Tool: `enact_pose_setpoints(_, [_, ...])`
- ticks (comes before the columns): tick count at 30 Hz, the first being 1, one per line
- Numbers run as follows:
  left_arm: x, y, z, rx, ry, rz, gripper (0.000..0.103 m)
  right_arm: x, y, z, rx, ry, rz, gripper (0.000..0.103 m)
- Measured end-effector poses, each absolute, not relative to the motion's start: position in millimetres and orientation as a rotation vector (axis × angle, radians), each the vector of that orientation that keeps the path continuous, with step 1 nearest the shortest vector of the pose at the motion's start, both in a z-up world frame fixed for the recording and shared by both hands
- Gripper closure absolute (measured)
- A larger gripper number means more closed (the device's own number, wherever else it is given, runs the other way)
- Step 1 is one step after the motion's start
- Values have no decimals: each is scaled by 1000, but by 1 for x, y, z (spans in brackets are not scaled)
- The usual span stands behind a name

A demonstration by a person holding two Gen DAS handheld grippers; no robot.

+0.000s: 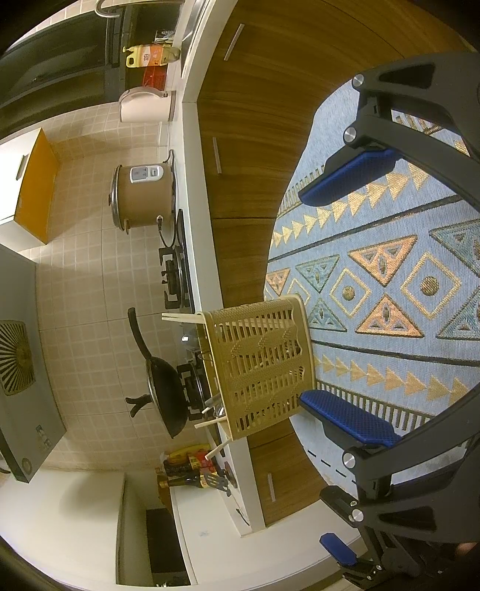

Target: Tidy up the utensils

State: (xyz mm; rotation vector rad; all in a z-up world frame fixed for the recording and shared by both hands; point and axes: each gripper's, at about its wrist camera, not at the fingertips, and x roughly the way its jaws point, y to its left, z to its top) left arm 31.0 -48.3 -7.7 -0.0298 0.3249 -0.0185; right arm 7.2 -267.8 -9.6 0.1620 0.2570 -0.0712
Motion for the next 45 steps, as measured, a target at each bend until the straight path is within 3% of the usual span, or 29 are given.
enact_pose_setpoints(45, [31,-46,-6,-29,317,-6,8,12,-267,-12,151,273,-64,8])
